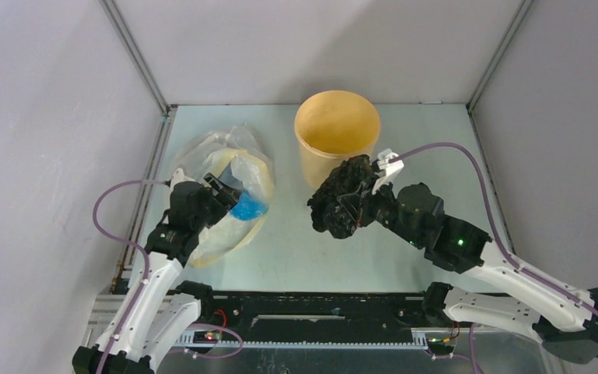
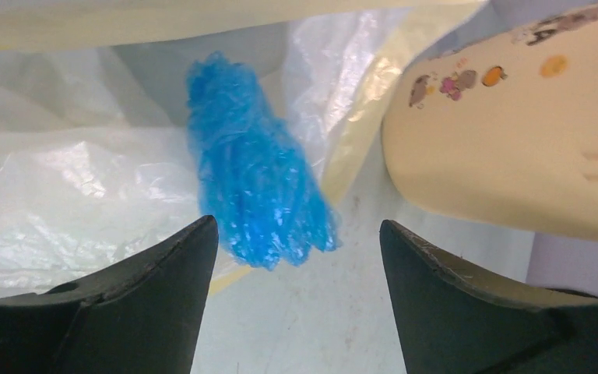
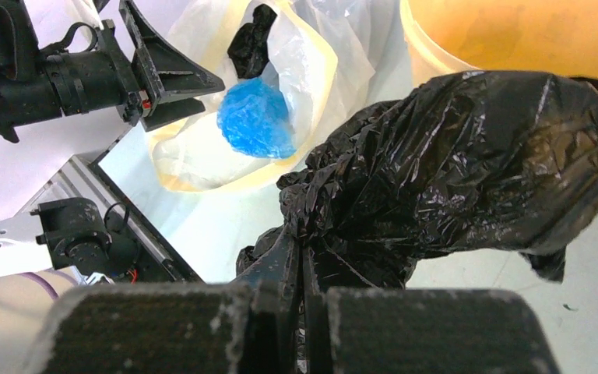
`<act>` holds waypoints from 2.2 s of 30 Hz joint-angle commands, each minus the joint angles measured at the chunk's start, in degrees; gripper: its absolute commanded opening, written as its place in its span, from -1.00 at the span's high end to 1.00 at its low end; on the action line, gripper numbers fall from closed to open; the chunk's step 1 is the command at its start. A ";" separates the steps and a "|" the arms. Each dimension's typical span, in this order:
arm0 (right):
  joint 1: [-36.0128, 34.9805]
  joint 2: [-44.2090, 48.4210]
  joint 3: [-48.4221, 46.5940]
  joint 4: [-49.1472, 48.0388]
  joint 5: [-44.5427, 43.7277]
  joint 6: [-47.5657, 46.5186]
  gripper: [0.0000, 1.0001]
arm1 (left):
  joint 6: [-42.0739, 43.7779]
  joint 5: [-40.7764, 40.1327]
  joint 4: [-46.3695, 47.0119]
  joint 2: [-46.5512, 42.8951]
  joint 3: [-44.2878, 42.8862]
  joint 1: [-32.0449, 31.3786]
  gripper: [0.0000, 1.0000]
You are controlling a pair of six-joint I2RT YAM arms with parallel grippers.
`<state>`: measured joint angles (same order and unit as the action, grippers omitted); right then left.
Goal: Put the trash bags into the trash bin
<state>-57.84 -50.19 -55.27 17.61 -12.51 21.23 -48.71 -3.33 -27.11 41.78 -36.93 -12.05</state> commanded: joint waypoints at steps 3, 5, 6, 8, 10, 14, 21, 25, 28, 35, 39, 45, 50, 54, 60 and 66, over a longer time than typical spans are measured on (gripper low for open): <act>0.10 3.42 1.58 3.37 -2.24 0.75 1.00 | -6.73 -6.89 3.42 0.62 3.18 -0.19 -0.66; 0.08 3.68 1.93 3.55 -2.34 0.74 1.00 | -7.47 -6.85 5.19 2.01 4.43 -0.23 -0.64; 0.10 3.70 2.01 3.72 -2.32 0.82 1.00 | -7.87 -6.45 6.81 2.68 5.19 -0.17 -0.59; 0.10 3.83 2.05 4.14 -2.34 0.90 1.00 | -8.52 -5.26 10.64 4.43 6.78 -0.18 -0.43; 0.10 4.01 2.03 4.55 -2.42 0.87 1.00 | -9.11 -4.85 13.99 6.31 7.87 -0.16 -0.11; 0.10 5.03 2.00 5.66 -3.11 0.85 1.00 | -7.27 -9.95 15.43 9.49 6.19 -0.16 0.86; 0.10 6.62 2.41 7.52 -4.05 0.74 1.00 | -6.17 -28.56 16.70 15.32 2.28 -0.04 1.00; 0.18 7.27 2.36 8.37 -4.68 0.57 1.00 | -4.51 -32.59 21.53 21.27 -0.34 -0.11 1.00; 0.18 7.63 2.36 8.63 -5.18 0.34 1.00 | -4.32 -34.08 24.85 24.68 -2.26 -0.05 1.00; 0.27 7.21 2.36 10.96 -4.84 1.47 1.00 | 1.36 -37.11 43.42 33.17 -4.40 0.72 1.00; 0.32 5.63 3.27 12.20 -2.94 1.63 1.00 | 0.70 -30.55 46.73 42.15 -10.45 4.07 1.00; 0.60 2.51 3.48 13.35 -1.62 3.09 1.00 | -0.41 -14.78 45.75 53.27 -21.82 9.08 0.96; 2.47 -0.07 4.21 13.49 -1.47 4.88 1.00 | 1.69 -10.13 45.17 50.57 -21.73 7.82 0.00; 4.73 -2.61 5.04 11.00 4.38 4.69 0.49 | 4.91 -13.57 38.05 43.54 -18.69 4.36 -0.42; 3.18 -7.85 5.23 4.00 24.40 0.83 -0.43 | 7.93 -15.44 29.13 31.61 -11.86 -0.91 -0.76; 2.17 -6.81 5.52 7.09 17.00 -0.22 -0.66 | 9.41 -16.00 20.24 19.28 -7.33 -3.85 -1.00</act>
<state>-55.72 -58.46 -49.50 25.26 6.13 22.57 -41.91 -18.02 0.47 67.77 -45.69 -15.03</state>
